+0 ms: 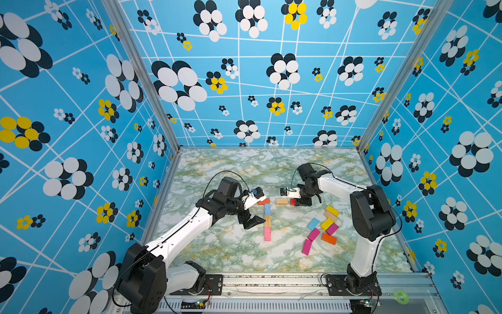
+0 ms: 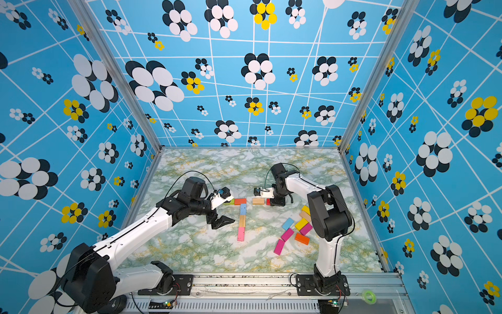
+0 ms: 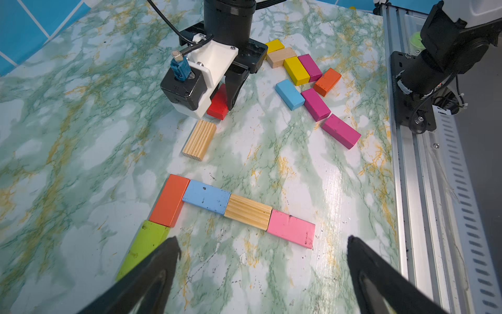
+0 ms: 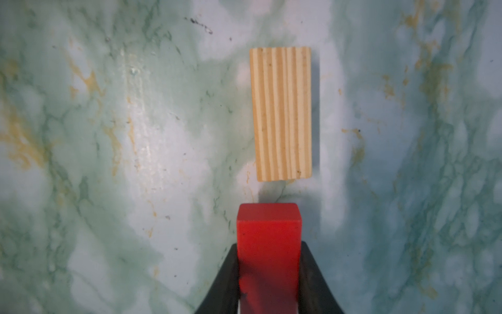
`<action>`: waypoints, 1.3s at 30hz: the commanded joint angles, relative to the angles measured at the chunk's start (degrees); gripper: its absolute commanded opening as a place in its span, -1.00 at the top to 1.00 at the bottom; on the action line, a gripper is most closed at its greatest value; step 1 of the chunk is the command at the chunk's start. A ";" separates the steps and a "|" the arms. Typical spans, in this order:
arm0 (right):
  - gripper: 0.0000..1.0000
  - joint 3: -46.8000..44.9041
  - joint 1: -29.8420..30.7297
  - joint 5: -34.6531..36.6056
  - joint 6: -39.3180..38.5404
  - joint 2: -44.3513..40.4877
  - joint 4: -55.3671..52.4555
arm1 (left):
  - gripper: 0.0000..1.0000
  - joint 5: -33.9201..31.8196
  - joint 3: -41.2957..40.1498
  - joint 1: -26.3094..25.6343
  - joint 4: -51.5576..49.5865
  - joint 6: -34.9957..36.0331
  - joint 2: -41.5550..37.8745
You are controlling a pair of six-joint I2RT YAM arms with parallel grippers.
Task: Assemble the number 7 with building blocks
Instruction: Assemble the building block at the center of the board.
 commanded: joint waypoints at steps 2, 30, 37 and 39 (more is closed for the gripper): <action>0.48 2.22 0.52 -1.63 -1.24 2.07 -2.48 | -0.98 1.51 0.18 -0.12 -0.88 1.24 0.78; 0.48 5.70 1.18 -0.93 -0.78 7.00 -3.67 | -0.98 1.15 0.16 -0.29 -1.32 1.68 0.82; 0.47 6.08 1.25 -0.84 -0.97 7.49 -4.01 | -0.98 1.07 0.17 -0.39 -1.37 1.68 0.94; 0.46 6.02 1.26 -0.75 -1.09 7.64 -4.12 | -0.98 1.09 0.13 -0.39 -1.37 1.72 0.94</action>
